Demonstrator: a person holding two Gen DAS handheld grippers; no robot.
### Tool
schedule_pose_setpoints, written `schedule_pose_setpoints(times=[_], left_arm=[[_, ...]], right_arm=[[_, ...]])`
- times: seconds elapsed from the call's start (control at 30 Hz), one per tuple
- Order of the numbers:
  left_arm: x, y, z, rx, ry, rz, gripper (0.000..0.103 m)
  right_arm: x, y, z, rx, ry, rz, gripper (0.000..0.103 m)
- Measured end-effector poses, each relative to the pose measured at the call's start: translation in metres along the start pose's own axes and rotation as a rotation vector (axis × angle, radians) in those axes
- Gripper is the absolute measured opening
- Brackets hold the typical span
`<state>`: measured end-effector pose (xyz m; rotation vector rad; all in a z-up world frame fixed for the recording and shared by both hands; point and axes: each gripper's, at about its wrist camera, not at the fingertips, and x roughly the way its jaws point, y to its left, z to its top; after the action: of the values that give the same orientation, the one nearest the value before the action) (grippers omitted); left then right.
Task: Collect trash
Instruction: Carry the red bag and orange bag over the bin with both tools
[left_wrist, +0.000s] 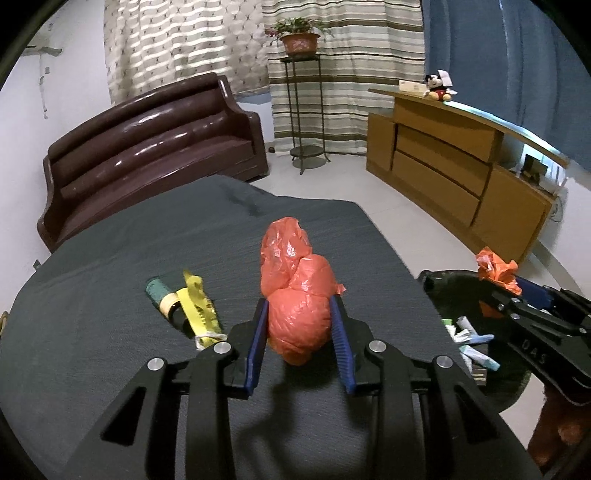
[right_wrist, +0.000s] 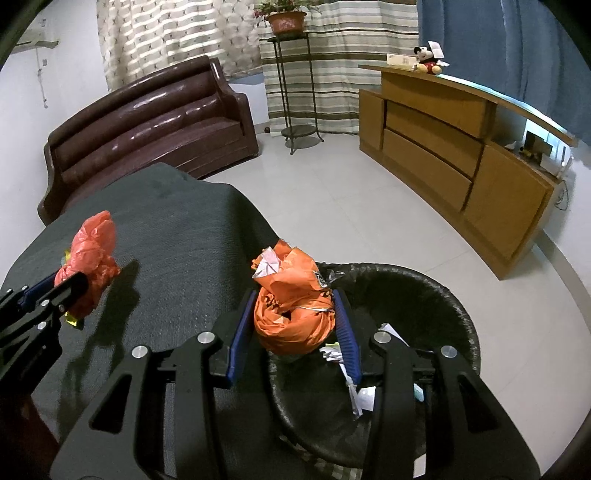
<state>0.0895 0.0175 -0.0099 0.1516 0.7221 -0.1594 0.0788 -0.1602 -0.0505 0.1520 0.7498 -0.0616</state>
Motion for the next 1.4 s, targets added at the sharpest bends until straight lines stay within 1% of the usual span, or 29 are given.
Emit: schedule_pose_setpoints(times=[0.43,0.9,1.1,1.4], left_arm=[[-0.016,-0.036,-0.001,0.028,-0.021,-0.076,0.034],[-0.024,-0.084,-0.005,0.103,-0.042,-0.158,0.034],[-0.02,-0.1,-0.005,0.128,-0.044,-0.169,0.034],[-0.011,-0.109,-0.006,0.145,-0.042,-0.169,0.034]], right_arm=[[-0.033,-0.025,-0.011,0.01,-0.032,-0.082,0.04],[-0.059,-0.051,-0.015,0.028,-0.061,-0.151,0.04],[-0.061,-0.063,-0.015,0.051,-0.07,-0.165,0.04],[-0.056,-0.073,-0.014,0.071,-0.068,-0.175,0.04]])
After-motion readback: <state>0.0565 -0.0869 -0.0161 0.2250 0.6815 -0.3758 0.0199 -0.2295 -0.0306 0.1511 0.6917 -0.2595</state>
